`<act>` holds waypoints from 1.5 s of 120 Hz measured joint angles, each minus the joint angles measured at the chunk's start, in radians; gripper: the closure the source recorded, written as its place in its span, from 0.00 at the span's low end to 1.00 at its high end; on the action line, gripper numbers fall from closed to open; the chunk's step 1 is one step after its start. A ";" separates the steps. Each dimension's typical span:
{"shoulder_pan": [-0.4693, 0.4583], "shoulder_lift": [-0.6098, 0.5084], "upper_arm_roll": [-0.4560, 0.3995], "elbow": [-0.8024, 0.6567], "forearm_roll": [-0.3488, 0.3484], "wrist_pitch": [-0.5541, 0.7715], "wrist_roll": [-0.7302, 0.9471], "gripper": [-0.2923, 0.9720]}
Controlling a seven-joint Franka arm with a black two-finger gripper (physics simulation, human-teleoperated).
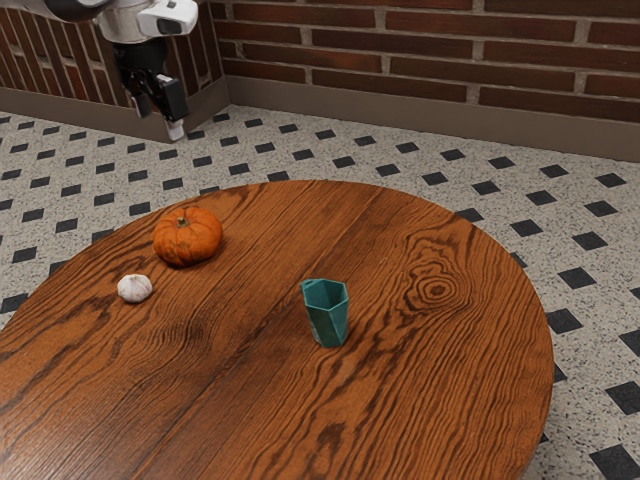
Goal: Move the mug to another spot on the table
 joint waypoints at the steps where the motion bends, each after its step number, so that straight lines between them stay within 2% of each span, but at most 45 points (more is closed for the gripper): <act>1: 0.000 0.000 0.000 0.000 0.000 0.000 0.001 0.23; 16: 0.000 0.002 0.001 -0.010 0.004 -0.002 0.016 0.23; 30: 0.002 0.011 0.052 -0.057 0.019 -0.004 0.027 0.23; 43: 0.001 0.064 0.124 -0.119 0.019 -0.001 0.035 0.23; 65: -0.009 0.124 0.183 -0.152 0.021 -0.009 0.055 0.23; 101: -0.005 0.128 0.194 -0.171 0.080 -0.016 0.291 0.23; 117: -0.003 0.162 0.259 -0.175 0.118 0.003 0.413 0.23; 142: -0.012 0.205 0.281 -0.149 0.196 0.071 0.587 0.23; 180: -0.082 0.277 0.277 -0.147 0.196 0.250 0.760 0.23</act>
